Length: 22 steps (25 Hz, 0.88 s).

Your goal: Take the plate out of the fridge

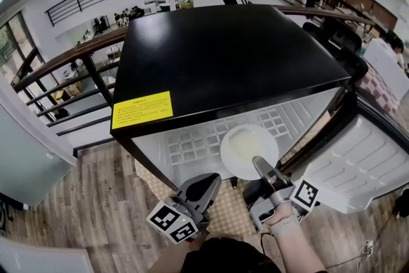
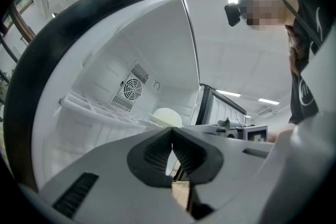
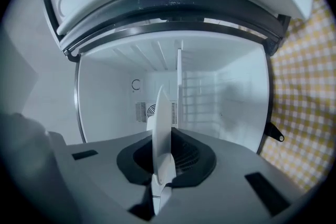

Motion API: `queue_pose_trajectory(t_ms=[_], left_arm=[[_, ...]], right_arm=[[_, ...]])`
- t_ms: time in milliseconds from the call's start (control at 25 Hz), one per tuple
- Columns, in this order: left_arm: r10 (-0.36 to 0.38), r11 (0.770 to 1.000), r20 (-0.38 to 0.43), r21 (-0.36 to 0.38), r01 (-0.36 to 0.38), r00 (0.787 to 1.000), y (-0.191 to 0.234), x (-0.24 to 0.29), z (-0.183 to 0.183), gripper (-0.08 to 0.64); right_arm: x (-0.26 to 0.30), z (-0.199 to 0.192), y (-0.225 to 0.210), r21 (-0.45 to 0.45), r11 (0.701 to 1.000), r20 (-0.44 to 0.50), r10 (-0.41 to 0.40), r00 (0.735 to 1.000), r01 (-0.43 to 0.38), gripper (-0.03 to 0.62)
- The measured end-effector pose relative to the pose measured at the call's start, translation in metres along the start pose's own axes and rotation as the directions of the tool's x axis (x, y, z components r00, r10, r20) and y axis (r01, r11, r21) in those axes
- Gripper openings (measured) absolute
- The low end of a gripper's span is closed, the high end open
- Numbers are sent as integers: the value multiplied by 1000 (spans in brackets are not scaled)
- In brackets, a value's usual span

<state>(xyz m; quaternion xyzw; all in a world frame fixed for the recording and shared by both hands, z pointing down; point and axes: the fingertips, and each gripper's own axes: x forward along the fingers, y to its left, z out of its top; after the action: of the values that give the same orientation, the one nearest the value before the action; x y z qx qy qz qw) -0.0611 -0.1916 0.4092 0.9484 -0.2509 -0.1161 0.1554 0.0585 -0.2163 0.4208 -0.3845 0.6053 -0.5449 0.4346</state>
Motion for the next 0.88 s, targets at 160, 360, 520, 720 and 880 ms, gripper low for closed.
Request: queue_pose_trajectory(t_ms=[160,360,520,720,880], left_arm=[[-4,1000,-2,-5,4,1000,-4,-7,-7,9],[3,1000,-18,-14,-3,1000,-10,-15,-20,9],[23,1000,-20,-12,-23,1000,-16,-19,-26,9],[57,998,-10,10,-57,998,-36,-24,-26,9],[94,995,4,22,-94,996,-62,-32,-31,9]], right_arm=[[-19,-6,2,8,1000,14,22,1000,-22,43],[-44,-12,-2,14,999,19,36,999,-36,43],[-65,-14,-3,11,999,9,46,999,-46,43],[-95,-13,-2,8,999,-8,52,999,-52,43],[-127,-13,-6,15,999,-32,39,999,-39,43]])
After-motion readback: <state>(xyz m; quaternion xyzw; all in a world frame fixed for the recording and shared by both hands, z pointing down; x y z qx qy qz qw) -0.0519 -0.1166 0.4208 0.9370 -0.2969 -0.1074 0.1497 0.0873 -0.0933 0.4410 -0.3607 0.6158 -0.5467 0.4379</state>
